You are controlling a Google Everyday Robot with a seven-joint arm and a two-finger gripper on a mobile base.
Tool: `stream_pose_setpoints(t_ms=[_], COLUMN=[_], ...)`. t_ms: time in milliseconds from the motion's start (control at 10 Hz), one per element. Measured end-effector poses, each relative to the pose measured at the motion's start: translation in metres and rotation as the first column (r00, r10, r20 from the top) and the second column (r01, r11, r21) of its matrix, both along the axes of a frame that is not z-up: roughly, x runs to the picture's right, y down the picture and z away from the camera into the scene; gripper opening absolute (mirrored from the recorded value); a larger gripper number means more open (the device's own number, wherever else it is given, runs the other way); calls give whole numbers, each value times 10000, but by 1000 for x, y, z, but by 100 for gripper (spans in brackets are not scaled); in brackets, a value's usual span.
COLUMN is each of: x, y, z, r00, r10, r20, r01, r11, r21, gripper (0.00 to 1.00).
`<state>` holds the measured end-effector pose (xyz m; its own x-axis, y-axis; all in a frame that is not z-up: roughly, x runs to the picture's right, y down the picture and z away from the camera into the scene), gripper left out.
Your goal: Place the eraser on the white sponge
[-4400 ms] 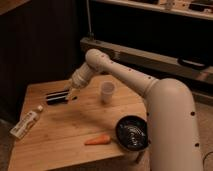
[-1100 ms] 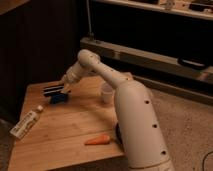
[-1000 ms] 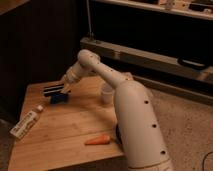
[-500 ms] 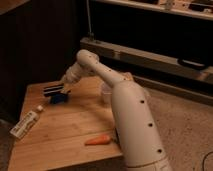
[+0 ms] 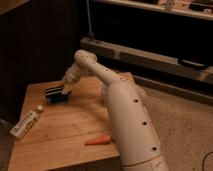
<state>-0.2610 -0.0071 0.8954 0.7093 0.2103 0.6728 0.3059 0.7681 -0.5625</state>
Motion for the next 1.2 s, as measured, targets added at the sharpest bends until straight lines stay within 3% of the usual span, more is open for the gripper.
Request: stream_pose_setpoints(t_ms=[1000, 1200], x=[-12, -15], y=[21, 23], z=[19, 22], r00=[9999, 9997], r10=[-137, -221], r20=[-59, -69], r01=[134, 215], r11=[9980, 9973], r21=[-614, -700], gripper=[1, 15])
